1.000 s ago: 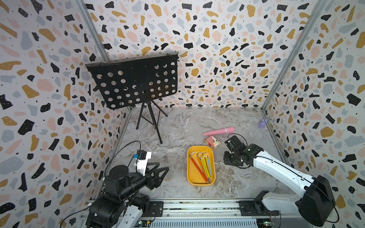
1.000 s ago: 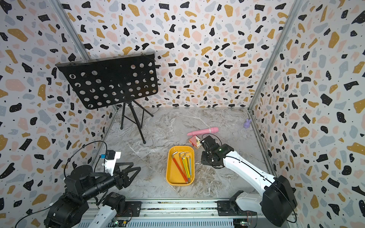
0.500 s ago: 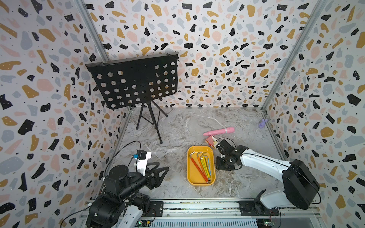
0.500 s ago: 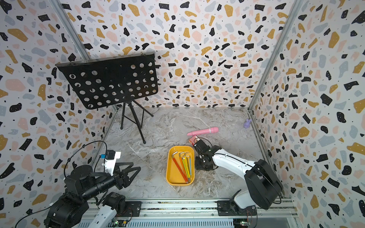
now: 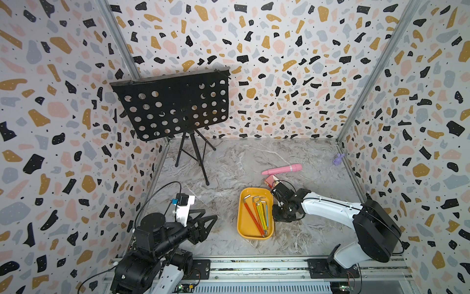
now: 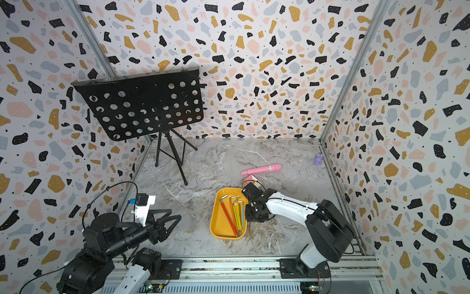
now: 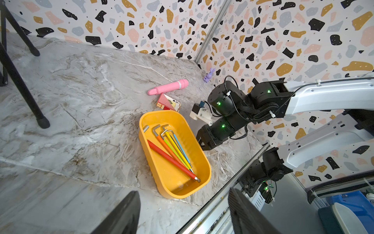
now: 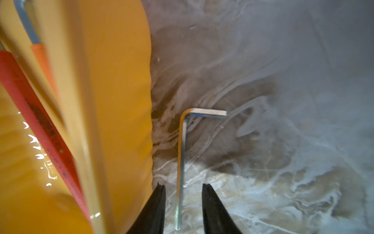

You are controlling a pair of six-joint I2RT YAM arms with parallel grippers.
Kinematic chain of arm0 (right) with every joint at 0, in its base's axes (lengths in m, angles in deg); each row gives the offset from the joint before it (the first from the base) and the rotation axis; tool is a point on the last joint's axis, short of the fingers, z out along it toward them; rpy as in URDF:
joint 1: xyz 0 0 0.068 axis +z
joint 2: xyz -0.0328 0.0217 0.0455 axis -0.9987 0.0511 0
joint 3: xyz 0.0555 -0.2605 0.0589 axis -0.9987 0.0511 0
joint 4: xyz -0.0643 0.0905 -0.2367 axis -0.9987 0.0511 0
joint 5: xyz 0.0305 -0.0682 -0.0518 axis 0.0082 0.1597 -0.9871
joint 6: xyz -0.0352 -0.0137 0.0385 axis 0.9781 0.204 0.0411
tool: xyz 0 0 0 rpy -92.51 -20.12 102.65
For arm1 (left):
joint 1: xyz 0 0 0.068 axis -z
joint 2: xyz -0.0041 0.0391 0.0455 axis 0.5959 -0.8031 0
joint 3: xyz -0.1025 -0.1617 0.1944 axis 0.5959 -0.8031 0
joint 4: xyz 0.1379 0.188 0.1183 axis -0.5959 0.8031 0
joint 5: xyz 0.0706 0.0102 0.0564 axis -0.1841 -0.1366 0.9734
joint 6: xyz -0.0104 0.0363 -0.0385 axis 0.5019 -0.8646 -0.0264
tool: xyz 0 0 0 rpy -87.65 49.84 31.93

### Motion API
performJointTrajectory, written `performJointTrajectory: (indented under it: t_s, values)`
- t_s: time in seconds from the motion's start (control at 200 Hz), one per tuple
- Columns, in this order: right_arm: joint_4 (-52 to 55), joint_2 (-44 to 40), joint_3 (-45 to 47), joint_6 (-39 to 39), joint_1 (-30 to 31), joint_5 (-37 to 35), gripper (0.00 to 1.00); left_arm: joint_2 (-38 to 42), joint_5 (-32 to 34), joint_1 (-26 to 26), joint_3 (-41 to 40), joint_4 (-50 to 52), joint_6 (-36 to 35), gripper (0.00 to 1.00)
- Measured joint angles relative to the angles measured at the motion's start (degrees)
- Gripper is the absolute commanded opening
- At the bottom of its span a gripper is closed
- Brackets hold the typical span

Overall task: Put the hex key on the desktop into the storage box
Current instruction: Move the storage box to the center of the board, then pick up the Allen key from the center of the board.

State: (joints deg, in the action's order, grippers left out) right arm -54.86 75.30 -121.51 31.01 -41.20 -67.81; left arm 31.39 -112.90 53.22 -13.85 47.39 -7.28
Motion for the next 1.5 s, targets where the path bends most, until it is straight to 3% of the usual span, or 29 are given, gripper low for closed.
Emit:
performJointTrajectory:
  t_s: [0.631, 1.026, 1.497]
  values:
    - [-1.0, 4.3, -0.5, -1.4, 0.9, -5.0, 0.37, 0.0, 0.0, 0.0, 0.0, 0.0, 0.0, 0.73]
    - [-0.3, 4.7, -0.9, -1.8, 1.0, -7.2, 0.29, 0.0, 0.0, 0.0, 0.0, 0.0, 0.0, 0.73]
    - [2.1, 3.3, 0.8, -0.9, -3.6, -11.2, 0.24, 0.0, 0.0, 0.0, 0.0, 0.0, 0.0, 0.73]
